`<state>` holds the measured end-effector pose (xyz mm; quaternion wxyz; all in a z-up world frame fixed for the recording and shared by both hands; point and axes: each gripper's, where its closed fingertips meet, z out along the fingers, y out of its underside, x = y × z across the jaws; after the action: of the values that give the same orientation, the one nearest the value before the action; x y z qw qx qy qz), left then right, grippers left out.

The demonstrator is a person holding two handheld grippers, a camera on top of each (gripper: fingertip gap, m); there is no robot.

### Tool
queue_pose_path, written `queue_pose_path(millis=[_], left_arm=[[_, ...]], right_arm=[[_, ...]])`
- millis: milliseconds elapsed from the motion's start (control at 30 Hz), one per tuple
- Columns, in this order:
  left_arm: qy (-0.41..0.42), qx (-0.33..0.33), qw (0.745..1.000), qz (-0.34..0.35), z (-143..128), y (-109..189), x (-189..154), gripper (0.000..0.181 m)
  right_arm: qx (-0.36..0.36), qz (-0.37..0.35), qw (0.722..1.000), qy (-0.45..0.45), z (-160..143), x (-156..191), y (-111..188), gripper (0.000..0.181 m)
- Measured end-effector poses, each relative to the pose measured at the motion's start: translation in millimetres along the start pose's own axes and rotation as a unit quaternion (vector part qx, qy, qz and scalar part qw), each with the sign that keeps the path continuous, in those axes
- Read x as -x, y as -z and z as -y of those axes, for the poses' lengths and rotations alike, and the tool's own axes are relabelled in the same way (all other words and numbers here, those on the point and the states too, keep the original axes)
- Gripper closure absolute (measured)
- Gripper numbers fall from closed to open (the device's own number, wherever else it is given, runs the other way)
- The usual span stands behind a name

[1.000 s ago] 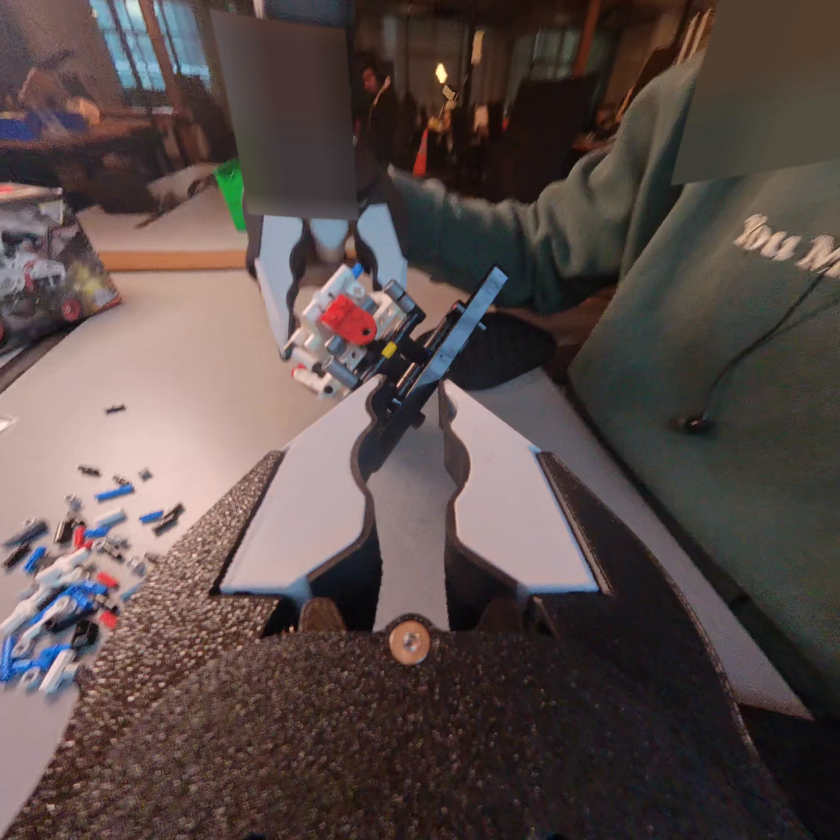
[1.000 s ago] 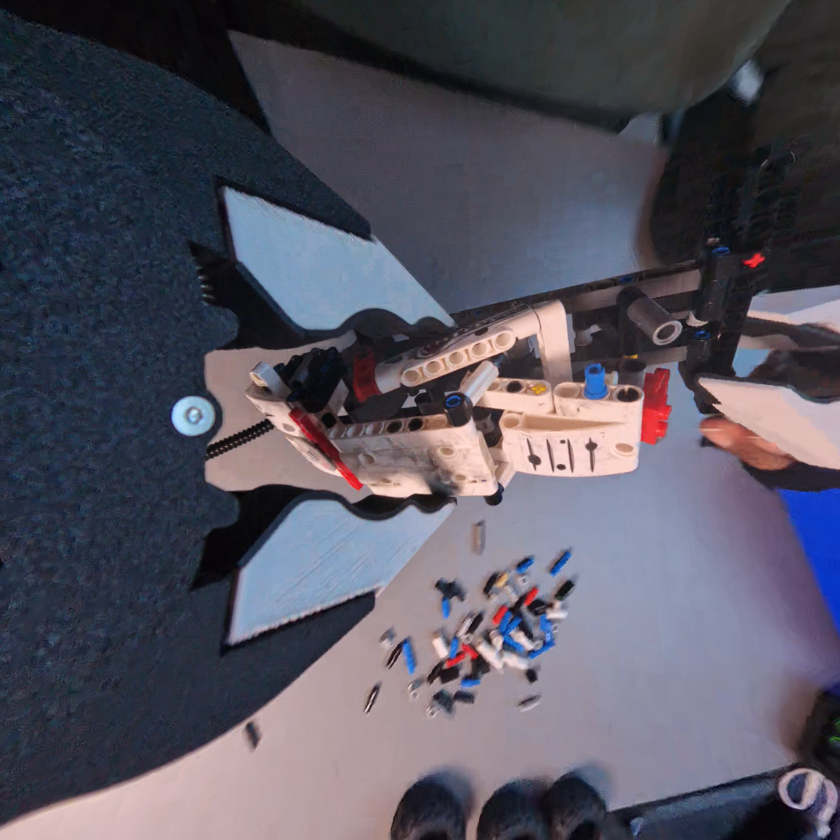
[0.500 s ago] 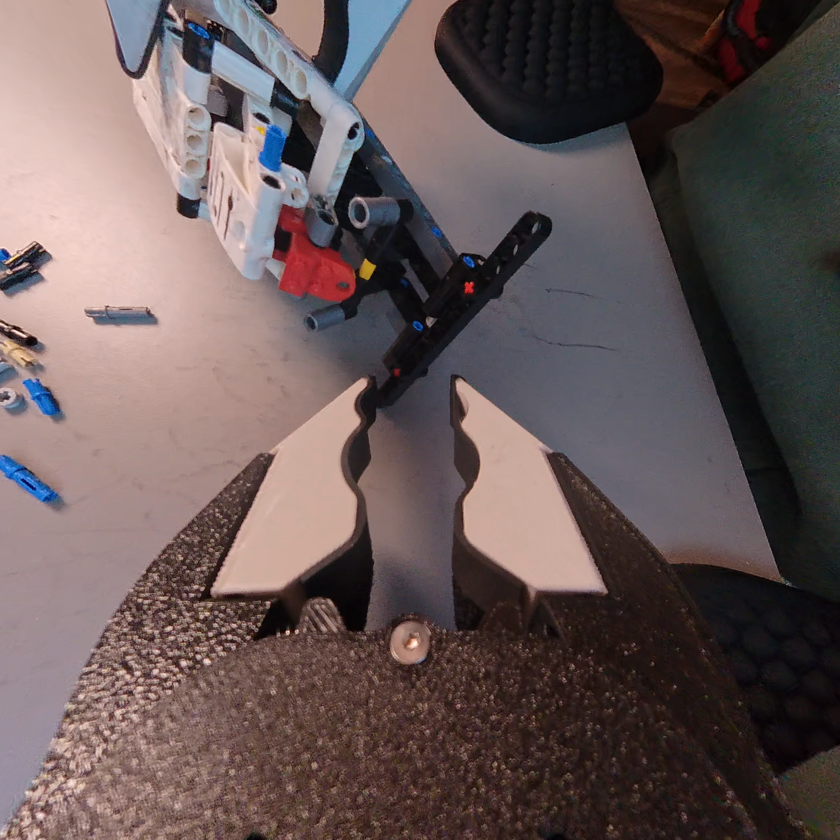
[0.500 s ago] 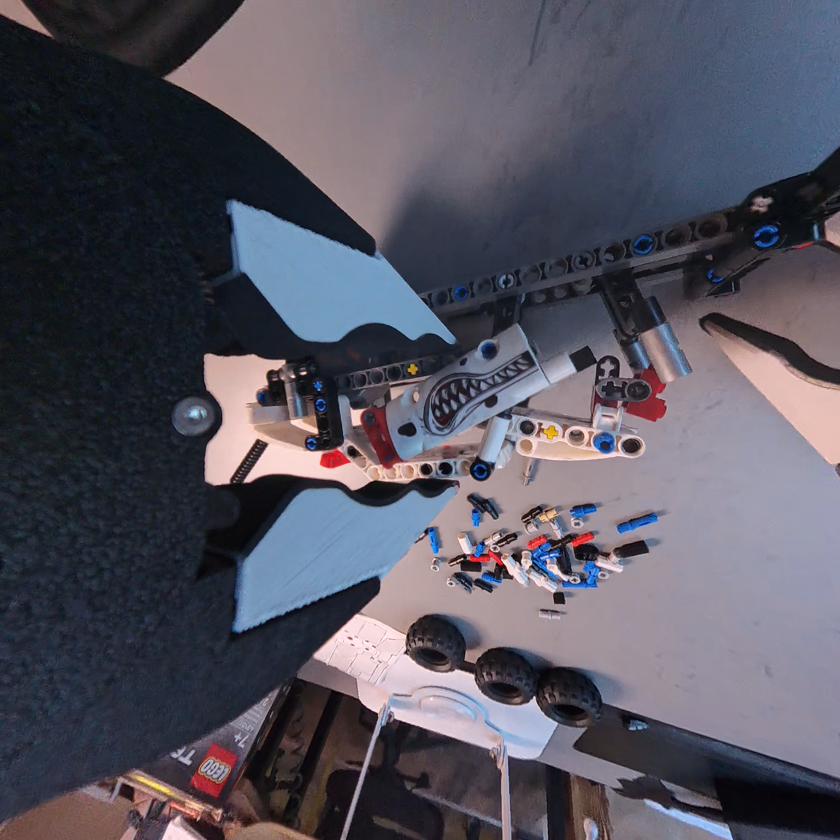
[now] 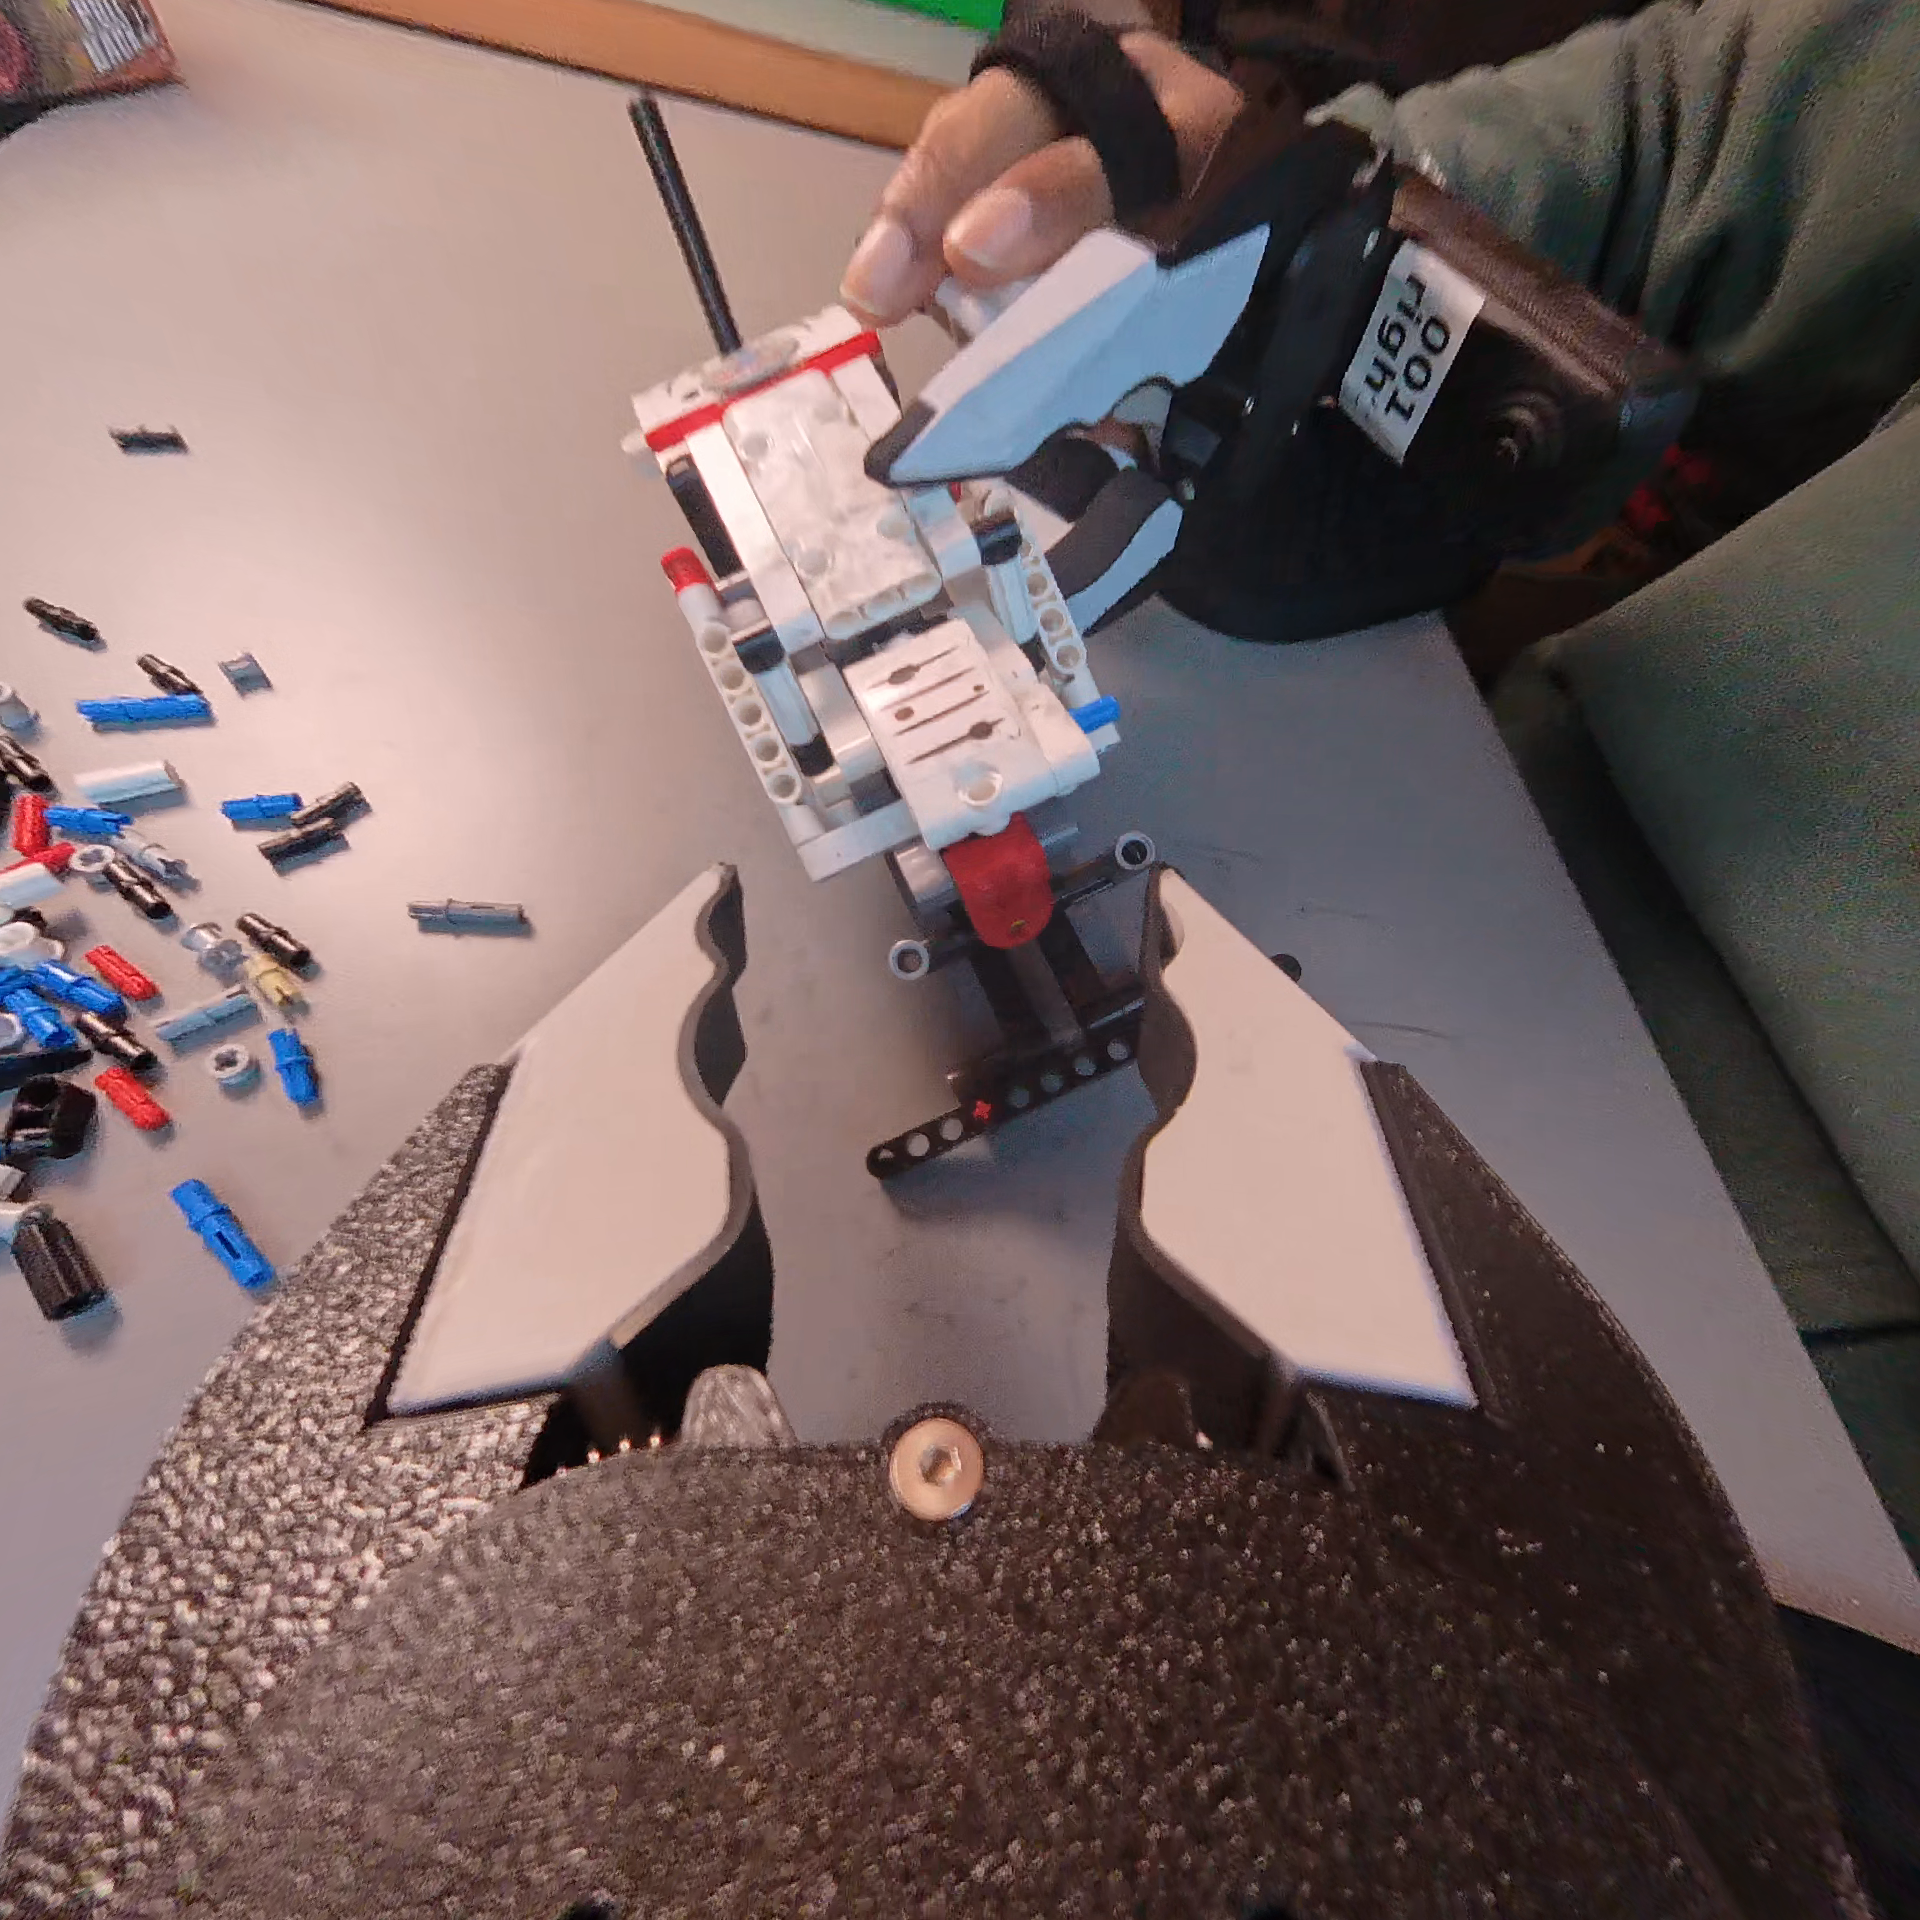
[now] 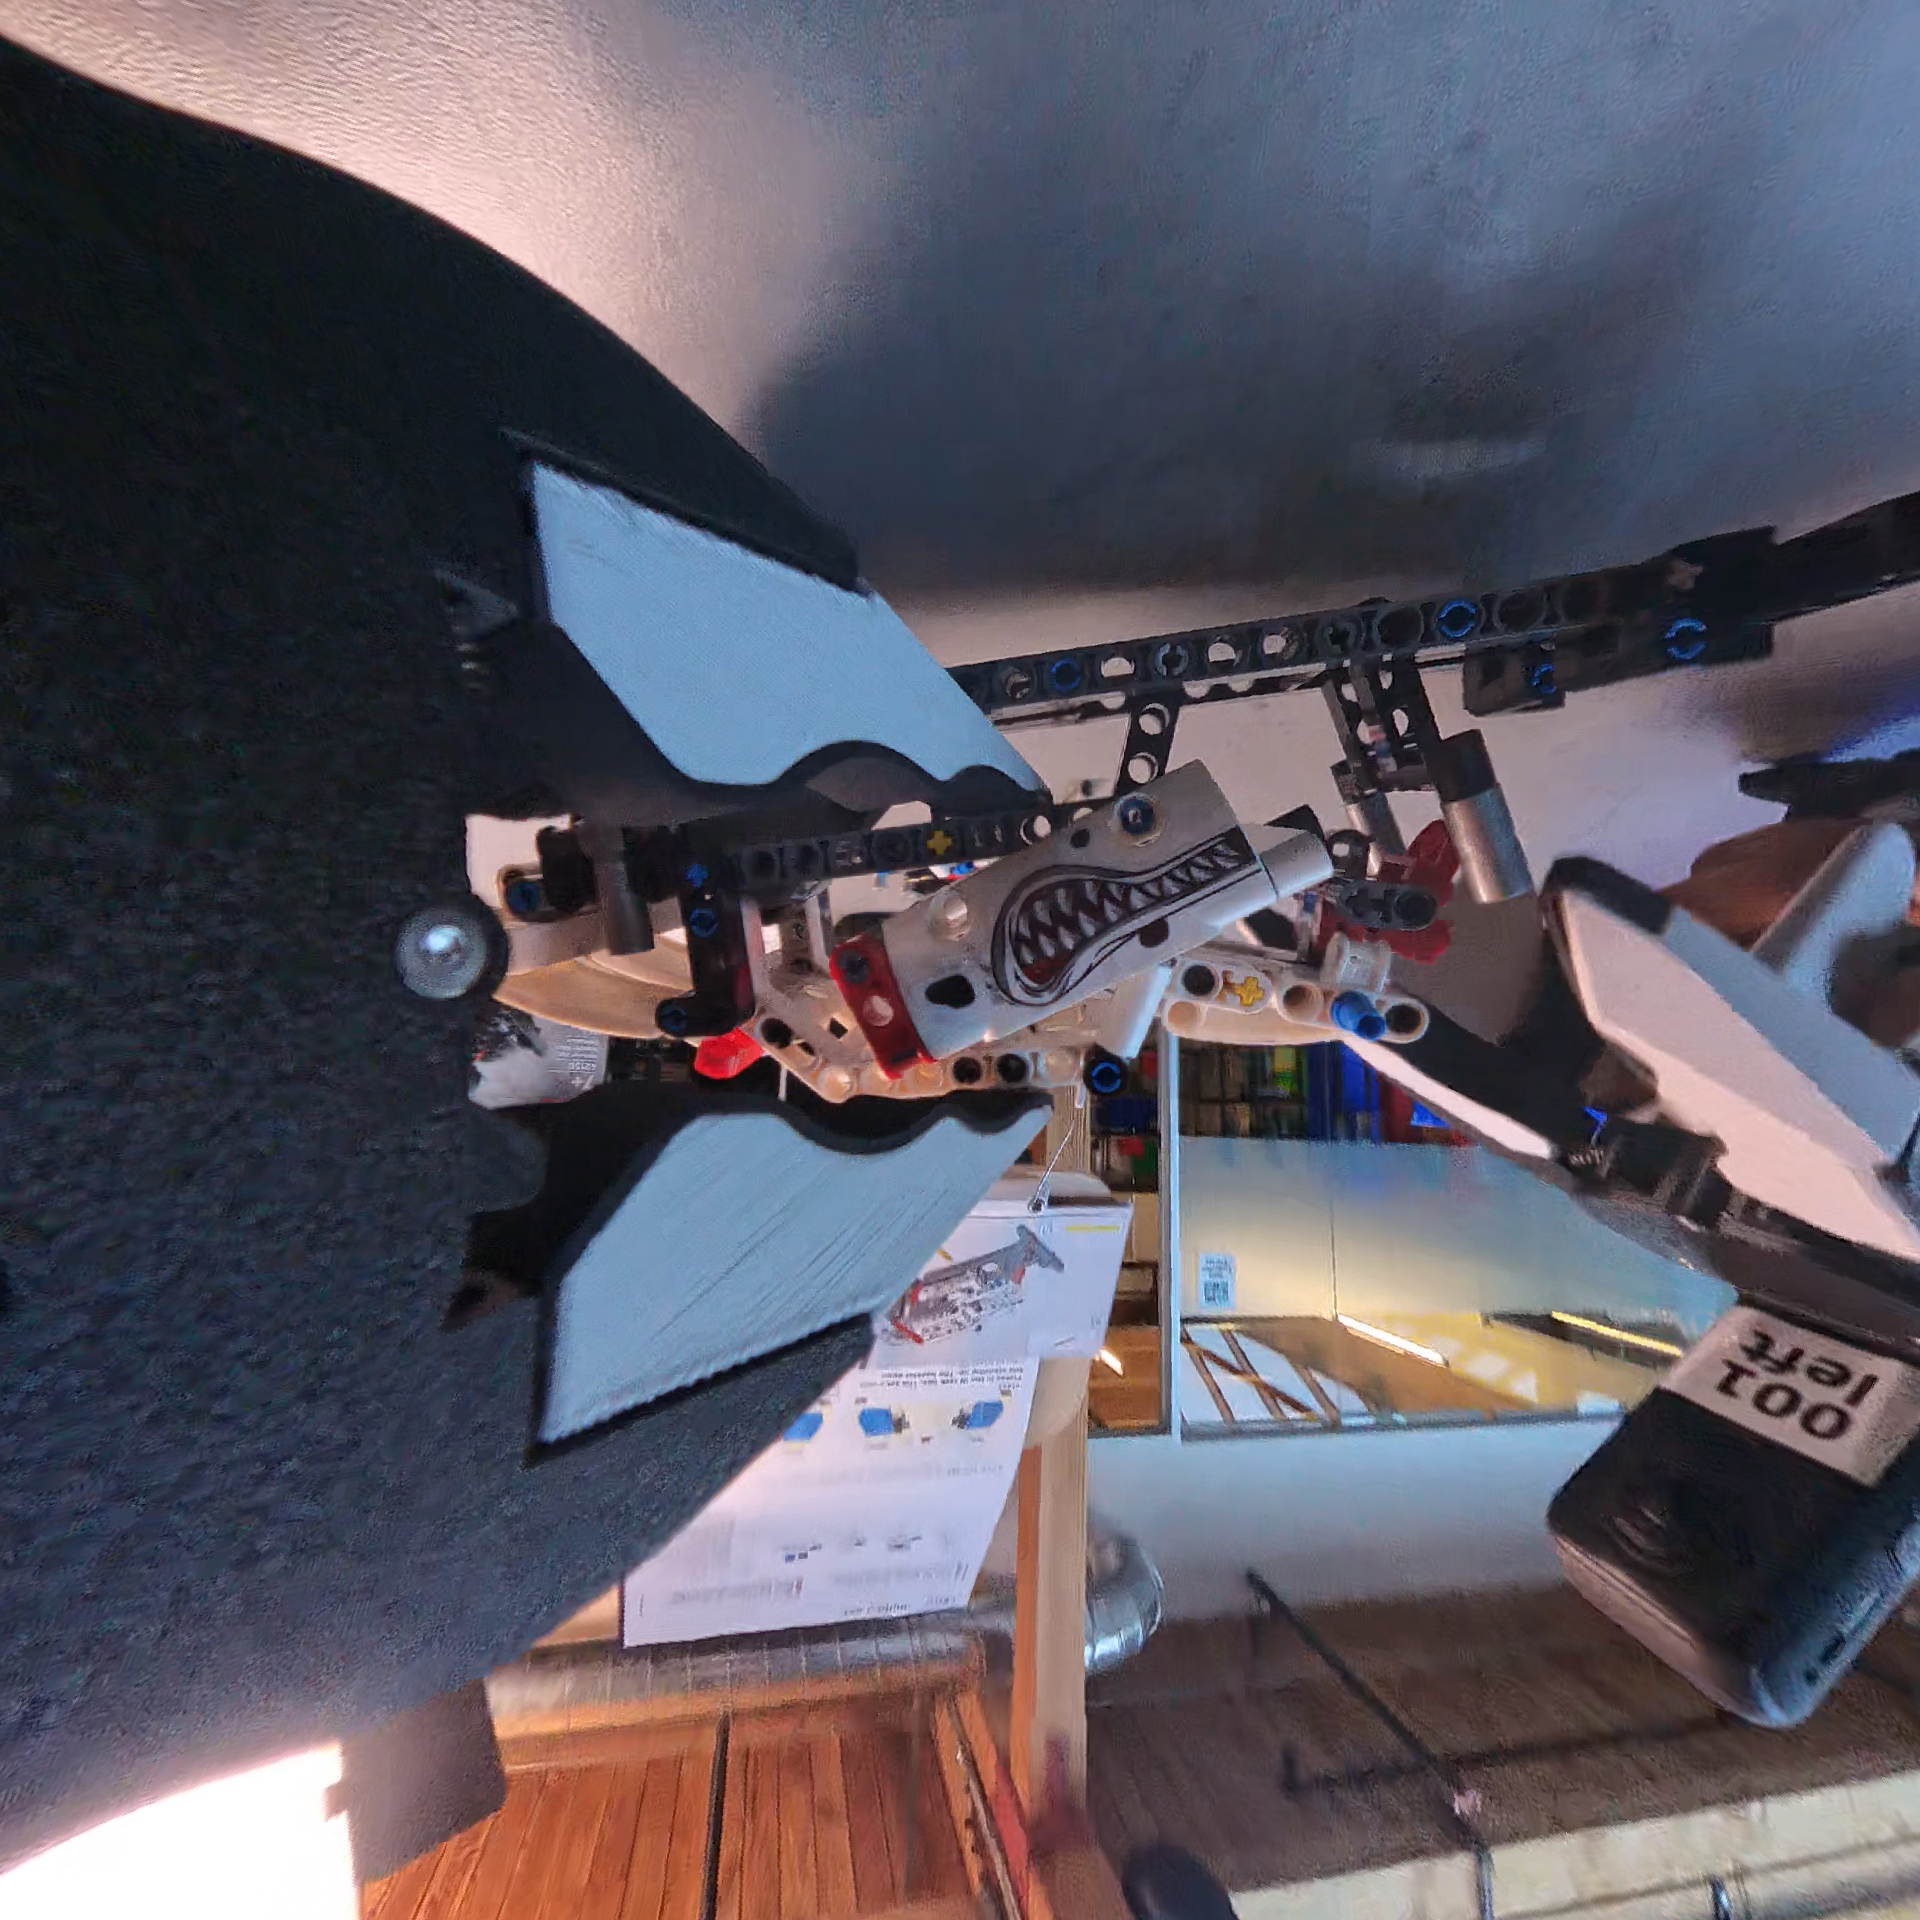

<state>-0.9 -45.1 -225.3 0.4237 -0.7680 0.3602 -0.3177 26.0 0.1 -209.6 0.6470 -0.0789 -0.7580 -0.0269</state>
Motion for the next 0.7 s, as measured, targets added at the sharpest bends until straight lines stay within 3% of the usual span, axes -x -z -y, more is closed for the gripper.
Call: queue_pose_path(millis=[100, 133, 200, 267, 300, 467, 533, 700], left_arm=[[-0.026, 0.052, 0.998, 0.015, -12.6, -16.9, -3.8, 0.107], [-0.031, 0.071, 0.997, 0.030, -17.2, -20.3, -1.1, 0.123], [-0.024, 0.089, 0.995, 0.049, -21.0, -27.5, 1.4, 0.120], [-0.022, 0.123, 0.989, 0.073, -31.1, -32.8, 6.7, 0.136], [-0.015, 0.122, 0.990, 0.072, -31.1, -36.3, 5.3, 0.133], [0.028, 0.133, 0.989, 0.055, -31.2, -44.3, -3.9, 0.140], [0.040, 0.135, 0.988, 0.062, -30.9, -45.3, -2.6, 0.154], [0.056, 0.145, 0.986, 0.068, -32.4, -47.2, -4.0, 0.156]], right_arm=[[0.016, 0.014, 0.998, -0.056, -9.8, 4.8, -4.8, 0.117], [0.034, 0.033, 0.994, -0.099, -16.7, 8.3, -6.9, 0.103], [0.054, 0.040, 0.986, -0.150, -25.7, 5.0, -4.3, 0.097], [0.076, 0.044, 0.982, -0.169, -32.9, 2.0, 5.1, 0.089], [0.083, 0.050, 0.978, -0.182, -33.7, 2.9, 11.0, 0.087], [0.120, 0.068, 0.963, -0.231, -30.9, 18.7, 40.6, 0.107], [0.132, 0.061, 0.961, -0.237, -30.0, 20.2, 49.2, 0.107], [0.130, 0.059, 0.967, -0.212, -24.0, 22.9, 54.7, 0.110]])
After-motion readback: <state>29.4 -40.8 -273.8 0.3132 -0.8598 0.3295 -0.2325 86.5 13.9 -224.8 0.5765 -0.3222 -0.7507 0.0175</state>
